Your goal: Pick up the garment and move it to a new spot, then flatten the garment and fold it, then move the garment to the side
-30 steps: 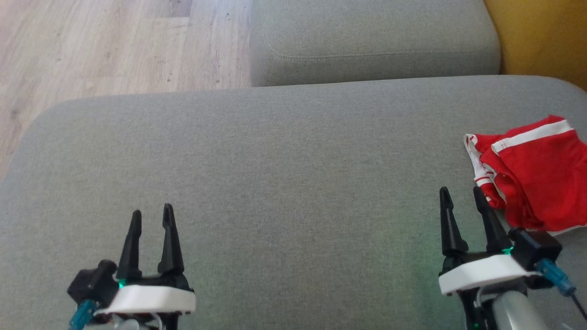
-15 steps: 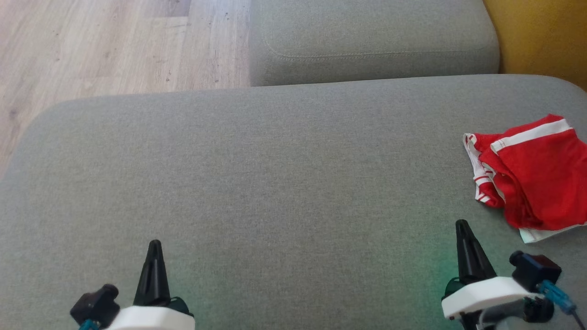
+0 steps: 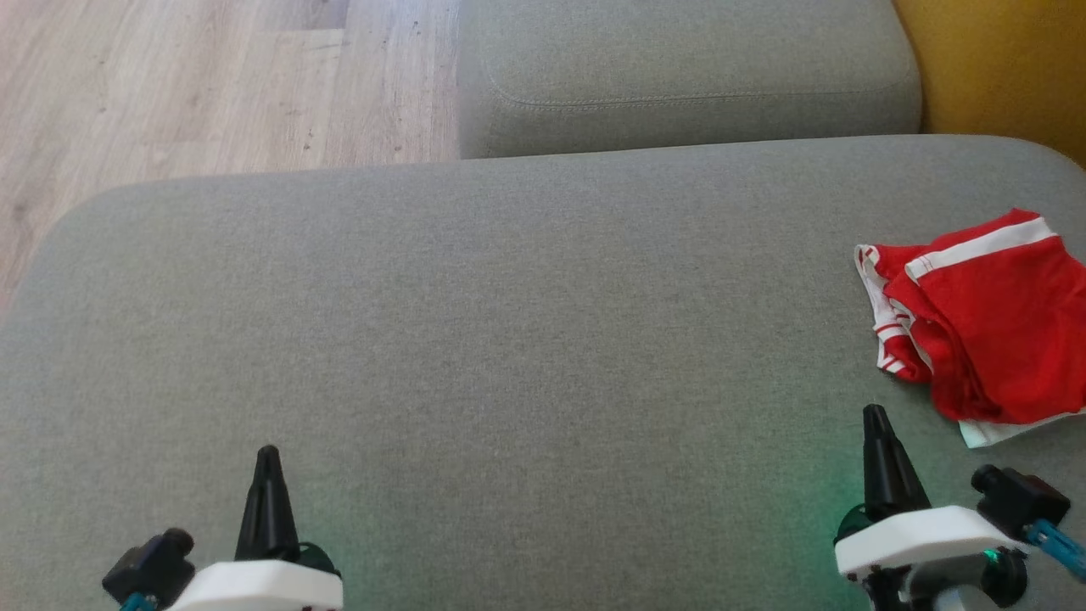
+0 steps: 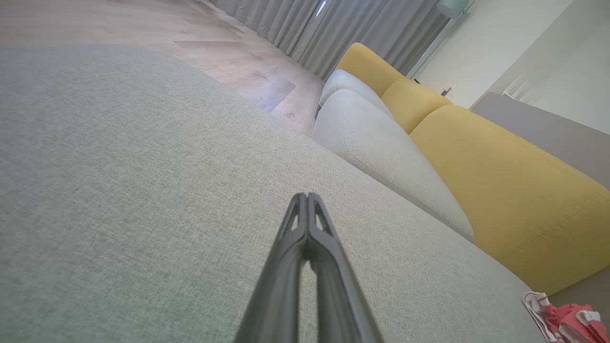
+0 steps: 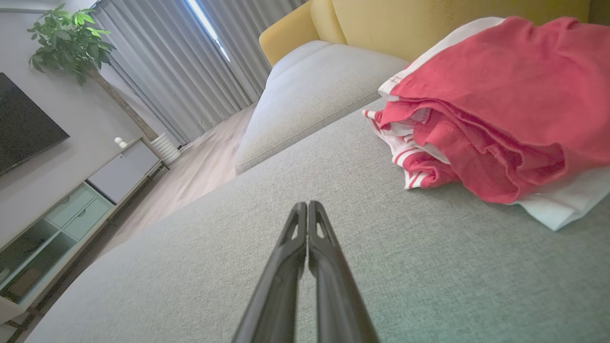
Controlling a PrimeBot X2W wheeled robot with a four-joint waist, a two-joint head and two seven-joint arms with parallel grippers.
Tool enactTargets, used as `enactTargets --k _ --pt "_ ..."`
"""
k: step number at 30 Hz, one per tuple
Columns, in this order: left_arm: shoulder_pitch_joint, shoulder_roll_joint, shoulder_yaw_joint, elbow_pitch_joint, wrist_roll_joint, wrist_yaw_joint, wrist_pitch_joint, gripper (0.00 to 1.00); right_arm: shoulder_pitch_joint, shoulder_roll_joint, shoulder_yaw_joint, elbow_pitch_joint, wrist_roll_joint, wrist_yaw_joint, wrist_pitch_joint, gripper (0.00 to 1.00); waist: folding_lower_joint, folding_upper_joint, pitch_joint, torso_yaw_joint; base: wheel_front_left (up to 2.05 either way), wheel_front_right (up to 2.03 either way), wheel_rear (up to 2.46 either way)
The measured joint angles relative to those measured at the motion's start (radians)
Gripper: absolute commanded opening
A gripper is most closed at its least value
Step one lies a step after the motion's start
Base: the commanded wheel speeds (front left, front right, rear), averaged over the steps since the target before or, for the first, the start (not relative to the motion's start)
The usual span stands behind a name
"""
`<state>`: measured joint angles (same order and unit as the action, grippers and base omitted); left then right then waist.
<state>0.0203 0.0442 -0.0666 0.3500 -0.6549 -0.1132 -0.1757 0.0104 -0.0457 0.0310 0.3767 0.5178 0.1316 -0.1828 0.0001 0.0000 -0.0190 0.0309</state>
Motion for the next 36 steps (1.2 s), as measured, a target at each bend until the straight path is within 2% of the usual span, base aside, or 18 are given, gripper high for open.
enactTargets --k 36 --pt "-0.023 0.0 0.044 -0.026 -0.328 -0.001 0.1 0.0 -0.021 0.0 -0.05 -0.032 0.379 0.0 0.1 0.0 0.0 0.0 0.008 -0.011 0.0 0.0 0.0"
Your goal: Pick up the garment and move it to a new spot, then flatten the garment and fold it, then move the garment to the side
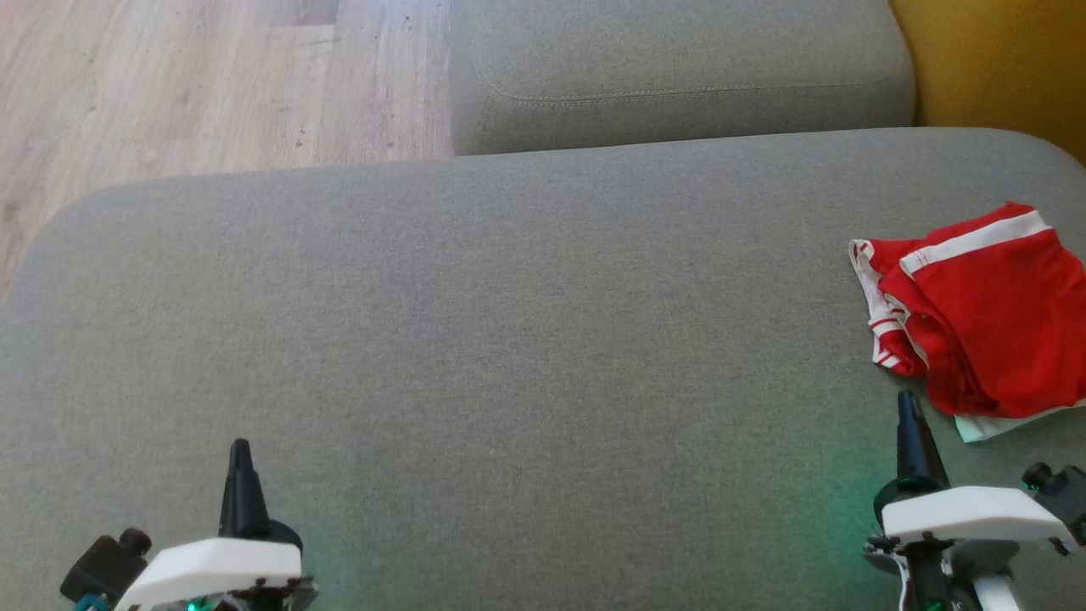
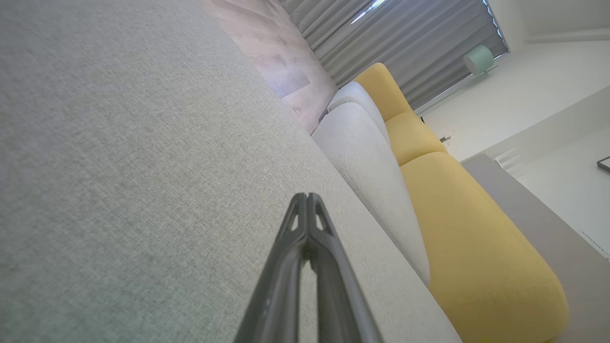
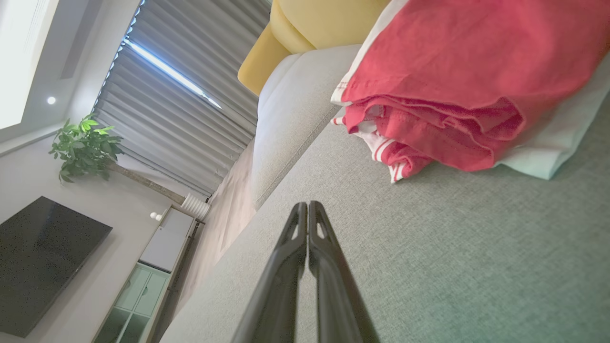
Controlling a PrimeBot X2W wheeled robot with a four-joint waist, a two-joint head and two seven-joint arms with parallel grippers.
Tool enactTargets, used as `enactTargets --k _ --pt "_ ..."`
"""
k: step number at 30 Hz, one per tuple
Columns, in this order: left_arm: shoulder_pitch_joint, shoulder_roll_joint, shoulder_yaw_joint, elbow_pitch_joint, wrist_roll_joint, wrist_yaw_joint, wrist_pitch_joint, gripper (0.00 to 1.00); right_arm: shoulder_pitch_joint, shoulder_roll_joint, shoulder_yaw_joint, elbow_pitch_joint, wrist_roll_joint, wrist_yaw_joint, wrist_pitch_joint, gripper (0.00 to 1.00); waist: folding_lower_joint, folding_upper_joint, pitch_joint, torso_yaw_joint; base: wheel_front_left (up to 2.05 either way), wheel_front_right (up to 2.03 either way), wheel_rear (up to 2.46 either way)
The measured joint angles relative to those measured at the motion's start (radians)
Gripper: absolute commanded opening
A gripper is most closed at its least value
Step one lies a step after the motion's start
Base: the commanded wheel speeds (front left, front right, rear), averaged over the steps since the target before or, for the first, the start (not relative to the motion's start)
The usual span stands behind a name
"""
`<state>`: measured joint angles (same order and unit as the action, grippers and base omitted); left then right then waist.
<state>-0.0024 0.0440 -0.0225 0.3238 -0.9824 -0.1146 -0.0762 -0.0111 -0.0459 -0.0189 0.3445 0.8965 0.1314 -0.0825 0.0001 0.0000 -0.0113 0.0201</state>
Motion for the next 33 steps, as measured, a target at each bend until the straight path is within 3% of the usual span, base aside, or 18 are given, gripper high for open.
enactTargets --k 33 --pt "-0.025 0.0 0.055 -0.02 -0.318 -0.002 0.094 0.0 -0.021 0.0 -0.055 -0.03 0.363 0.0 0.094 0.0 0.0 0.0 0.007 -0.01 0.0 0.0 0.0"
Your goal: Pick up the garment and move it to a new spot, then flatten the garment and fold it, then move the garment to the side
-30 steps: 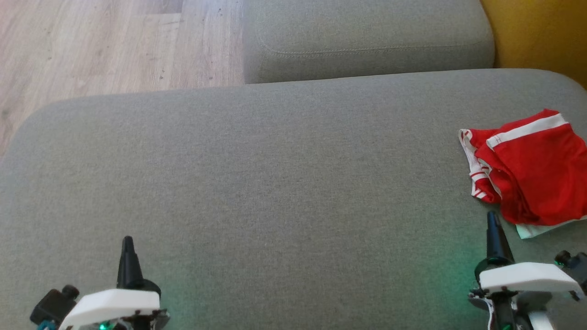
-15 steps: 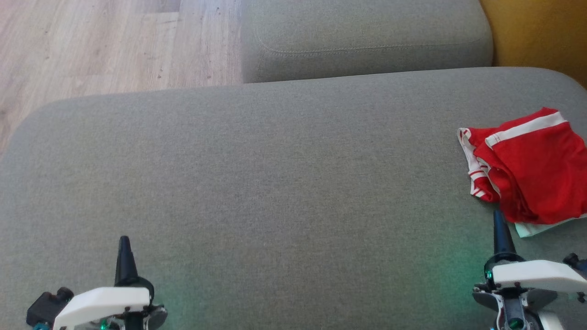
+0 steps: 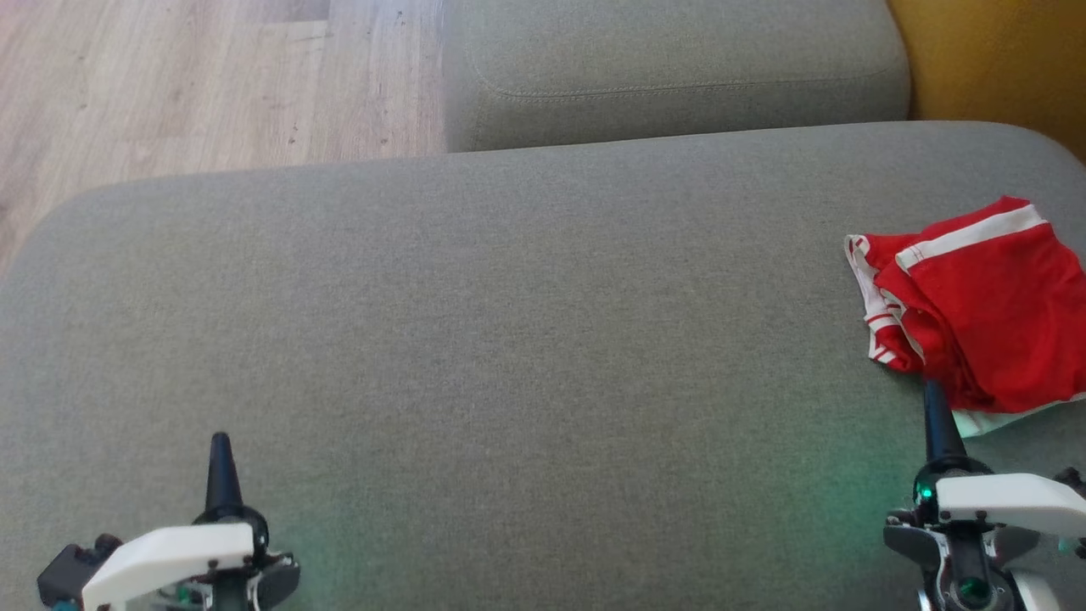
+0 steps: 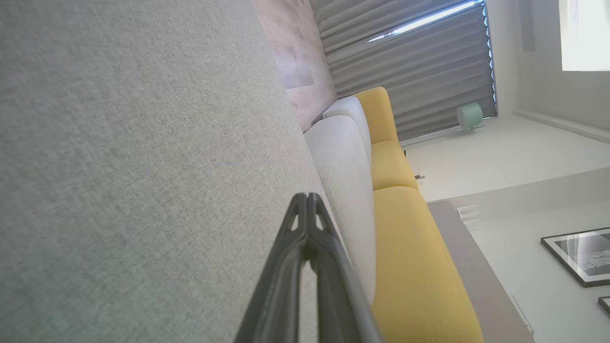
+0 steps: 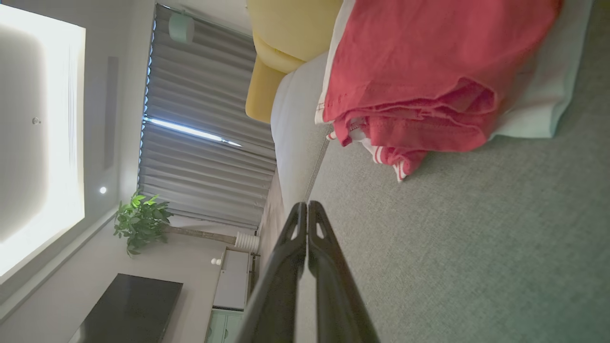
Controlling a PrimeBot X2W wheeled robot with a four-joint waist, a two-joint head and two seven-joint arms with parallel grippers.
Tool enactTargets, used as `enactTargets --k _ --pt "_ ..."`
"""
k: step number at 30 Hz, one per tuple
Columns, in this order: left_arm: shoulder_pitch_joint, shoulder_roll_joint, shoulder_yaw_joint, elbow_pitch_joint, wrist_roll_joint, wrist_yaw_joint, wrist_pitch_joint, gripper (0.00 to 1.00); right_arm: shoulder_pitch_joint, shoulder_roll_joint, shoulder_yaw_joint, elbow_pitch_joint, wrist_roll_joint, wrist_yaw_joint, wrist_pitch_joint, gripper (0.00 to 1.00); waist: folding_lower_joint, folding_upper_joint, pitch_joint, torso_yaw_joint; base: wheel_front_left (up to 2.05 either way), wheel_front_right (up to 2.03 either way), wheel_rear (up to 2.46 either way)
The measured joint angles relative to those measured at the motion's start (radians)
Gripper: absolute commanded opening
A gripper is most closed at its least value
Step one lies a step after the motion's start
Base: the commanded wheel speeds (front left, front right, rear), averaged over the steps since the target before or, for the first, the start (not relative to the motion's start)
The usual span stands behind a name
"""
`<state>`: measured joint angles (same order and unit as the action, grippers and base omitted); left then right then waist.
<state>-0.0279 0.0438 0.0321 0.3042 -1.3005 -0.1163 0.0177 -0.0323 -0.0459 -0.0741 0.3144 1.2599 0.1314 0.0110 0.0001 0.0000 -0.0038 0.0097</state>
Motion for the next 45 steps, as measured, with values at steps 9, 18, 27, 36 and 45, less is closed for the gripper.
enactTargets --k 9,18,27,36,45 --pt "-0.01 0.0 0.008 -0.006 -0.096 -0.007 0.027 0.0 -0.001 0.0 -0.016 -0.01 0.107 0.0 0.029 0.0 0.0 0.0 0.002 -0.003 0.0 0.0 0.0" --pt "-0.012 0.0 0.028 -0.014 -0.17 -0.007 0.052 0.0 -0.008 0.0 -0.03 -0.015 0.192 0.0 0.051 0.0 0.0 0.0 0.004 -0.006 0.0 0.0 0.0" --pt "-0.02 0.0 0.036 -0.018 -0.252 -0.007 0.076 0.0 -0.02 0.0 -0.042 -0.023 0.287 0.0 0.077 0.0 -0.0001 0.0 0.006 -0.008 0.0 0.0 0.0" --pt "-0.032 0.0 0.041 -0.022 -0.303 -0.007 0.088 0.0 -0.02 0.0 -0.055 -0.031 0.345 0.0 0.092 0.0 -0.0001 0.0 0.007 -0.01 0.0 0.0 0.0" --pt "-0.032 0.0 0.041 -0.022 -0.303 -0.007 0.088 0.0 -0.02 0.0 -0.056 -0.031 0.345 0.0 0.092 0.0 -0.0001 0.0 0.007 -0.01 0.0 0.0 0.0"
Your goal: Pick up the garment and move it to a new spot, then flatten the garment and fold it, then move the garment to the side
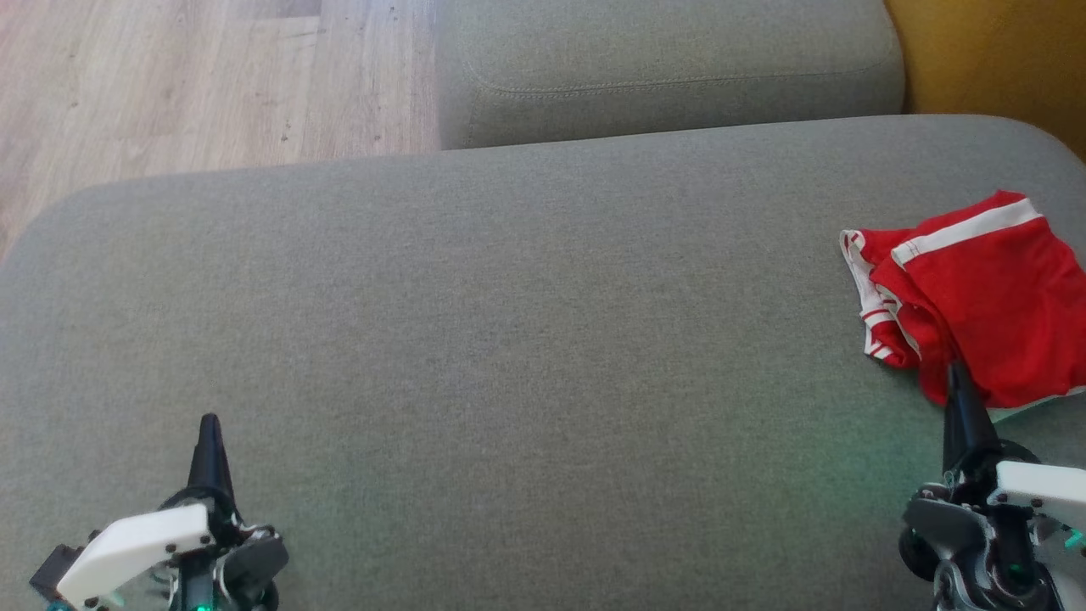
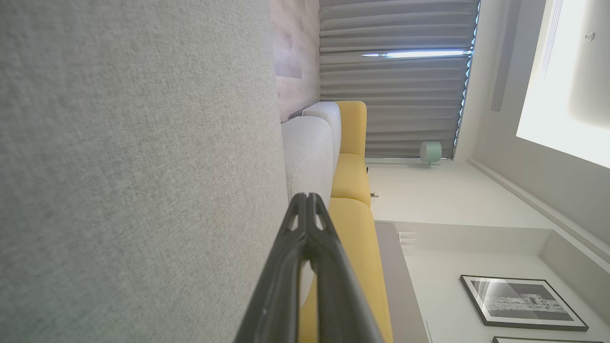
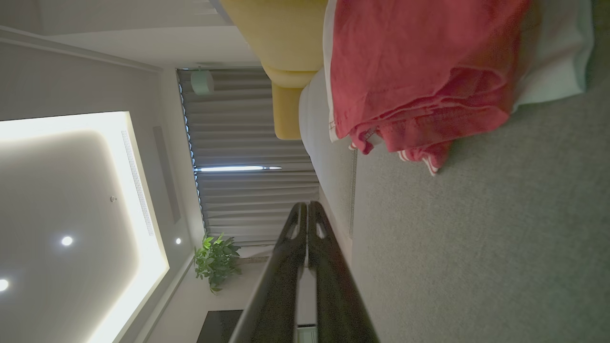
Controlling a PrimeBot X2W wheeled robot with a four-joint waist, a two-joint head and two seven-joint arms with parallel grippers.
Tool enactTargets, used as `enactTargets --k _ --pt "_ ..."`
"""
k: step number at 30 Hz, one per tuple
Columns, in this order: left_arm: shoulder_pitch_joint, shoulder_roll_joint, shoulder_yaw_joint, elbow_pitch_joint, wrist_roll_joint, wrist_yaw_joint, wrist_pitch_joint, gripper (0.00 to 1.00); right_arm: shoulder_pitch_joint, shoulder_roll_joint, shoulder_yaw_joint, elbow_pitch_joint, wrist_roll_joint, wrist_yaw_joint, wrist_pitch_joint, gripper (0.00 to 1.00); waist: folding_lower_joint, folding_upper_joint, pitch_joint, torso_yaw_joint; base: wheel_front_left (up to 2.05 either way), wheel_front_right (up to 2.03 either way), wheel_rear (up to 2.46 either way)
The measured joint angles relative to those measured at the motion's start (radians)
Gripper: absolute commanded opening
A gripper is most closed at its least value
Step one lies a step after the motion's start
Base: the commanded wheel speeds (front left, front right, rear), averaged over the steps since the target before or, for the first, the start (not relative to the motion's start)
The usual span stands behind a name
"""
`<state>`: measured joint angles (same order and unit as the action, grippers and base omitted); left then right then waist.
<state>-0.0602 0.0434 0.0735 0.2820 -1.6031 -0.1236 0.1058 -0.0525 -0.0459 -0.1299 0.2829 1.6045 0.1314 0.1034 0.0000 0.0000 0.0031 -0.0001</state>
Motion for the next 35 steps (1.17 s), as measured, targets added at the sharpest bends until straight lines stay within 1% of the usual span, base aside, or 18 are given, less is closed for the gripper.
enactTargets --k 35 --pt "0.0 0.0 0.0 0.0 0.0 0.0 0.0 0.0 0.0 0.0 -0.002 0.0 0.0 0.0 0.003 0.0 0.0001 0.0 0.0 0.0 0.0 0.0 0.0"
